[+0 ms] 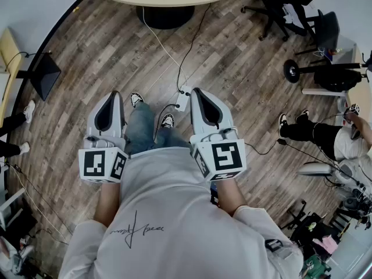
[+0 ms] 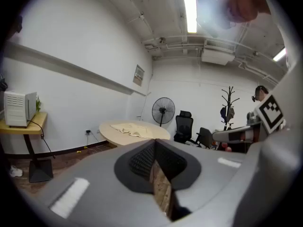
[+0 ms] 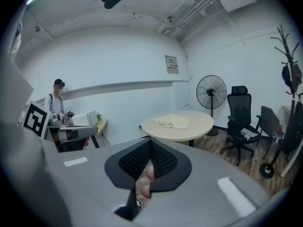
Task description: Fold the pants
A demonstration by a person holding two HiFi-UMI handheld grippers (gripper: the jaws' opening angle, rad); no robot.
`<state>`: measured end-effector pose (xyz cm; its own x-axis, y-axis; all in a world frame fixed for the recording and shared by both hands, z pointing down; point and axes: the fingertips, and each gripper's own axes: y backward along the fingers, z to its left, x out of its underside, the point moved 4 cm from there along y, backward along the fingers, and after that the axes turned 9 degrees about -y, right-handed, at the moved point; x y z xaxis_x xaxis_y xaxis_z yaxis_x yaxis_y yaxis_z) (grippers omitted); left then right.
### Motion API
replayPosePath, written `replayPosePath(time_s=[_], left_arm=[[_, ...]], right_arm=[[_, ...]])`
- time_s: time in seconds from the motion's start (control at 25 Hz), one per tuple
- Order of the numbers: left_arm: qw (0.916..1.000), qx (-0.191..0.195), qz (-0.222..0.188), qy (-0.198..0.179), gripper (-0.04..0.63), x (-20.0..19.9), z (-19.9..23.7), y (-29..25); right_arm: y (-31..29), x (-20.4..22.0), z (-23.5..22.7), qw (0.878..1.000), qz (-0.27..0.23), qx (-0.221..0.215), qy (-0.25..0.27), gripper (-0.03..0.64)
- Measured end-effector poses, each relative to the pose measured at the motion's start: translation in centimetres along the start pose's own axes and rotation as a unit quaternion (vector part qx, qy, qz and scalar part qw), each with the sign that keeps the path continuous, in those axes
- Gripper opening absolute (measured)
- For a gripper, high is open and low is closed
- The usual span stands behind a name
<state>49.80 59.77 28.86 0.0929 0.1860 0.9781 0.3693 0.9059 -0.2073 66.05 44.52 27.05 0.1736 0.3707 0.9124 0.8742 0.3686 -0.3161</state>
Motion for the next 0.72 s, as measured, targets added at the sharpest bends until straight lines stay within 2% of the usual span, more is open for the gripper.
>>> replayPosePath(time_s=[0.12,0.32,0.72], left_arm=[[1.0,0.002,0.003,-0.001,0.054,-0.1,1.4,-1.1],[1.0,0.007,0.0,-0.002,0.054,-0.8,4.0,-3.5],[0.9991,0.036,-0.023,0.0,0.054,-4.1,11.0,-10.3]], right_arm=[[-1.4,-0.5,0.0,1.0,-0.001,0.003,-0.011,-0.008],[-4.0,-1.9,-0.5,0.998,-0.008,0.011,-0.061,-0.006],[-12.7,-6.1,1.5,0.999,-0.007,0.019,-0.049,-0.006]])
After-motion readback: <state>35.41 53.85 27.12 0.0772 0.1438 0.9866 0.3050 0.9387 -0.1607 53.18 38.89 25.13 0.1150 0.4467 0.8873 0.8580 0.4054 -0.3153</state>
